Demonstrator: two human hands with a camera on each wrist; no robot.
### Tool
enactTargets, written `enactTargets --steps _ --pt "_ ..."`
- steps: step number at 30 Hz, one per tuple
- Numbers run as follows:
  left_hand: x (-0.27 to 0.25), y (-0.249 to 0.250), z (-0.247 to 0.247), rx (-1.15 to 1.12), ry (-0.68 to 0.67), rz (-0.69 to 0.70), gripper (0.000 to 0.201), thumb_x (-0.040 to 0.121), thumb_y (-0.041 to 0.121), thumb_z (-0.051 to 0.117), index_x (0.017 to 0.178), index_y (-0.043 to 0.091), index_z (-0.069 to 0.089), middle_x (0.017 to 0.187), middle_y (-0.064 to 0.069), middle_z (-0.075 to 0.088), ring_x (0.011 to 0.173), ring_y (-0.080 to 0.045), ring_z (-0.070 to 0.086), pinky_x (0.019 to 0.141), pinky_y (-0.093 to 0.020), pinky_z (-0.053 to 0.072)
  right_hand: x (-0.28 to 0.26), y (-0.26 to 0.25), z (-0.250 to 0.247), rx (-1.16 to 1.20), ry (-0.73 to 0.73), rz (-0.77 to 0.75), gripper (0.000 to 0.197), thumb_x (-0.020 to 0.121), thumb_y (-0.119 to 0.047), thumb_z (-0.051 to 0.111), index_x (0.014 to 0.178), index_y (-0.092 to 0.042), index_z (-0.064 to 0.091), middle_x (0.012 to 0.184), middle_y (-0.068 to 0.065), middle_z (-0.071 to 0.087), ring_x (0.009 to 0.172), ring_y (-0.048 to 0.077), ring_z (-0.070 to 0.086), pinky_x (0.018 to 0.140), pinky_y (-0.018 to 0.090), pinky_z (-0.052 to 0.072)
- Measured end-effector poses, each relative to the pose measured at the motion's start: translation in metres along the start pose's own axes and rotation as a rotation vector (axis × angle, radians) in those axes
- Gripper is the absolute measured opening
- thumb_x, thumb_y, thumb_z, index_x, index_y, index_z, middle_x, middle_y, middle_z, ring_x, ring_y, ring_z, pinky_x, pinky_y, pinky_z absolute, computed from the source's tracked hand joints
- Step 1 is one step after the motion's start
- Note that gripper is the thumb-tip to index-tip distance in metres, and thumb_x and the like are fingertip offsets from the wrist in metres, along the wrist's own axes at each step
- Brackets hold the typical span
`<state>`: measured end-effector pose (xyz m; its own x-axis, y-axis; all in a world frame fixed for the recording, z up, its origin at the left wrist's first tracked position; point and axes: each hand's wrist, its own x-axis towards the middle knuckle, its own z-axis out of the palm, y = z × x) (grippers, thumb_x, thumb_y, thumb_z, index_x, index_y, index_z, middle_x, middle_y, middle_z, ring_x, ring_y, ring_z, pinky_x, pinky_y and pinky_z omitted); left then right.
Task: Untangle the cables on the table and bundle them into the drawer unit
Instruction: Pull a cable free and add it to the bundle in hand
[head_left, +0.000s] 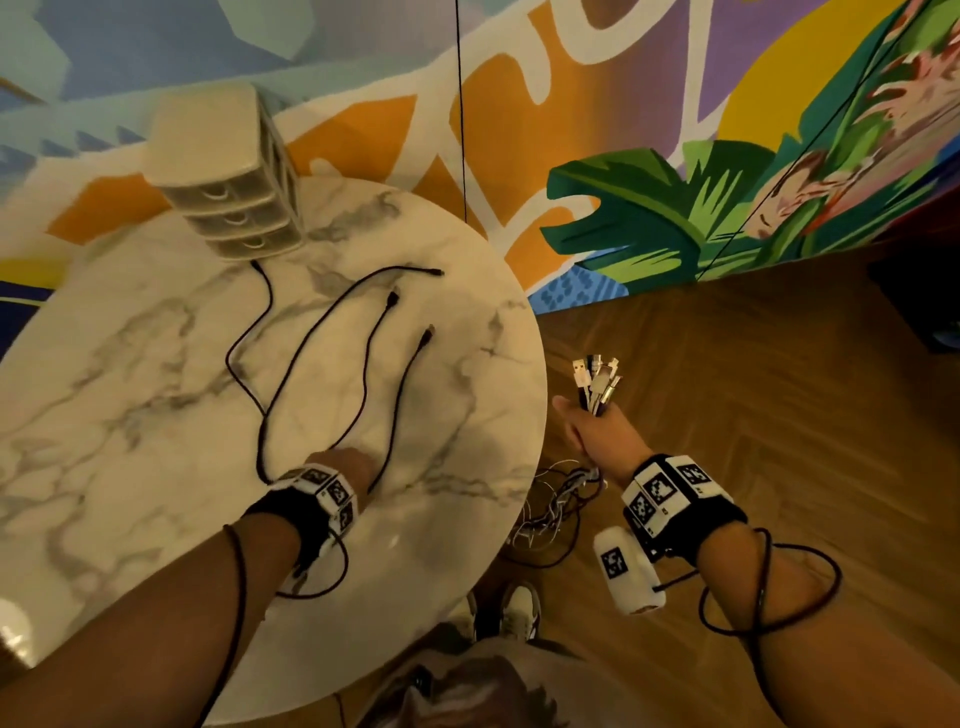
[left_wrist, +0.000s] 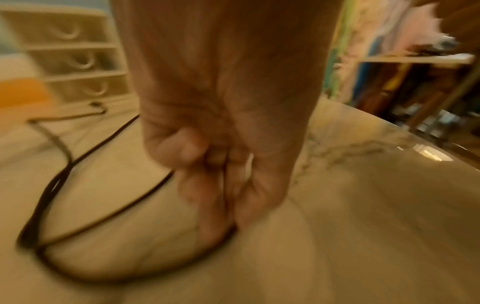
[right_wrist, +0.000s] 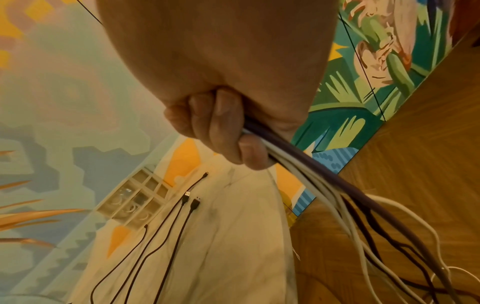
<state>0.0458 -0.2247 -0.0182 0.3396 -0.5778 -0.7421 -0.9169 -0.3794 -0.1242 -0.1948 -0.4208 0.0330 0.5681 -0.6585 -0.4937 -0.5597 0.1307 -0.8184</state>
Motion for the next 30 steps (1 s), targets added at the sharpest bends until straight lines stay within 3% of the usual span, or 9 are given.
enactTargets --steps 3,5,8,15,19,22,24,28,30 --pt "-0.005 0.012 -0.005 -0.038 -0.025 0.040 0.037 0.088 0.033 0.056 0.121 0.016 0.054 0.125 -0.008 0.057 0.112 -0.027 0.056 0.092 -0.033 0.046 0.000 0.001 0.005 -0.031 -0.023 0.002 0.057 0.099 -0.033 0.044 0.046 -0.012 0.037 0.040 -0.001 0.036 0.033 0.009 0.033 0.051 0.022 0.035" --pt "0.002 0.025 -0.025 -0.197 0.124 0.012 0.038 0.089 0.041 0.053 0.118 0.016 0.054 0.120 -0.010 0.059 0.108 -0.029 0.057 0.087 -0.035 0.047 -0.001 0.002 0.008 -0.050 -0.042 0.007 0.057 0.099 -0.034 0.044 0.046 -0.012 0.037 0.039 -0.001 0.036 0.032 0.009 0.034 0.050 0.021 0.036" --pt "0.020 0.043 -0.055 -0.366 0.304 0.015 0.050 0.091 0.043 0.051 0.131 0.015 0.041 0.126 -0.012 0.054 0.112 -0.031 0.054 0.089 -0.038 0.046 -0.005 0.005 0.008 -0.055 -0.042 0.008 0.058 0.099 -0.033 0.044 0.045 -0.011 0.037 0.036 -0.001 0.035 0.031 0.010 0.034 0.047 0.020 0.035" --pt "0.038 0.080 -0.052 -0.354 0.235 -0.101 0.025 0.098 0.022 0.035 0.115 0.011 0.049 0.118 -0.012 0.059 0.107 -0.031 0.058 0.083 -0.037 0.044 -0.011 0.024 -0.001 -0.053 -0.005 0.032 0.062 0.098 -0.042 0.043 0.043 -0.015 0.045 0.043 0.005 0.042 0.036 0.013 0.037 0.049 0.025 0.035" --pt "0.024 0.091 -0.048 -0.299 0.185 0.018 0.033 0.094 0.036 0.045 0.116 0.012 0.051 0.117 -0.010 0.059 0.106 -0.030 0.058 0.084 -0.035 0.044 -0.013 0.038 0.006 0.011 -0.003 0.117 0.059 0.097 -0.043 0.045 0.046 -0.017 0.061 0.054 0.015 0.046 0.040 0.015 0.034 0.049 0.029 0.030" --pt "0.004 0.103 -0.051 -0.426 0.246 0.159 0.029 0.089 0.040 0.048 0.102 0.013 0.050 0.099 -0.010 0.061 0.092 -0.031 0.059 0.075 -0.035 0.044 -0.014 0.039 0.015 0.067 0.016 0.132 0.044 0.098 -0.037 0.045 0.069 -0.021 0.073 0.040 -0.003 0.040 0.036 0.009 0.031 0.045 0.024 0.027" --pt "-0.011 0.113 -0.055 -0.494 0.297 0.246 0.021 0.088 0.037 0.050 0.090 0.016 0.045 0.083 -0.007 0.057 0.079 -0.027 0.056 0.064 -0.033 0.040 -0.016 0.031 0.022 0.098 0.015 0.099 0.035 0.099 -0.035 0.044 0.080 -0.022 0.071 0.037 -0.007 0.039 0.034 0.006 0.033 0.044 0.021 0.029" --pt "-0.025 0.124 -0.057 -0.560 0.357 0.332 0.019 0.086 0.035 0.050 0.086 0.017 0.045 0.072 -0.002 0.054 0.068 -0.023 0.053 0.058 -0.033 0.039 -0.012 0.015 0.035 0.258 -0.035 -0.001 0.031 0.101 -0.030 0.041 0.104 -0.017 0.069 0.047 0.004 0.041 0.037 0.011 0.034 0.041 0.022 0.031" --pt "-0.028 0.124 -0.056 -0.602 0.342 0.361 0.017 0.086 0.034 0.049 0.087 0.017 0.050 0.074 -0.002 0.059 0.068 -0.022 0.057 0.062 -0.037 0.047 -0.010 0.012 0.039 0.310 -0.036 -0.008 0.032 0.100 -0.030 0.043 0.096 -0.014 0.070 0.049 0.003 0.039 0.039 0.012 0.031 0.040 0.022 0.027"
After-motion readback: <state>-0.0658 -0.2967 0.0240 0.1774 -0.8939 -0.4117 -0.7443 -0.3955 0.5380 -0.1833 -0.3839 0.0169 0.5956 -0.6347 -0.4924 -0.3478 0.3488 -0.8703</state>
